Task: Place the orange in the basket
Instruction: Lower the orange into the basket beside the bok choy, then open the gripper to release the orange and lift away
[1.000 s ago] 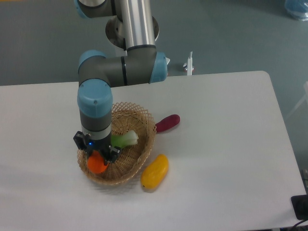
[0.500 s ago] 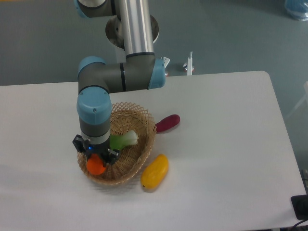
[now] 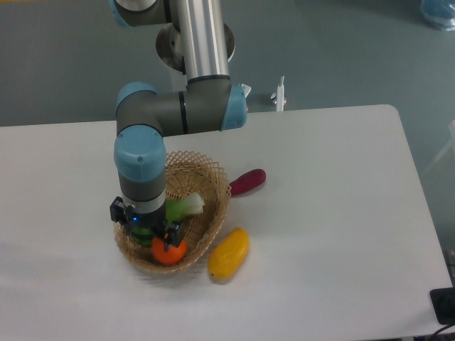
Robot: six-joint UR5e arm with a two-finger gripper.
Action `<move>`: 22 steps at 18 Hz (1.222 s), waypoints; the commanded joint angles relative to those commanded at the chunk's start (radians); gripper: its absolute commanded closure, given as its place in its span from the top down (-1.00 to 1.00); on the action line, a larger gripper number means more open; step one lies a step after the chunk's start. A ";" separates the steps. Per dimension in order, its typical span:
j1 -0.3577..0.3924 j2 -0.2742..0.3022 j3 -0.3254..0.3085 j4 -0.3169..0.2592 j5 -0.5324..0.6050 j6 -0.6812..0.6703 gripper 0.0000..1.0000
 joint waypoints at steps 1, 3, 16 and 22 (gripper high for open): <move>0.005 0.011 0.008 0.000 0.008 0.000 1.00; 0.026 0.025 0.044 0.000 0.009 0.005 1.00; 0.135 0.106 0.155 -0.159 0.031 0.285 1.00; 0.195 0.114 0.158 -0.190 0.029 0.446 1.00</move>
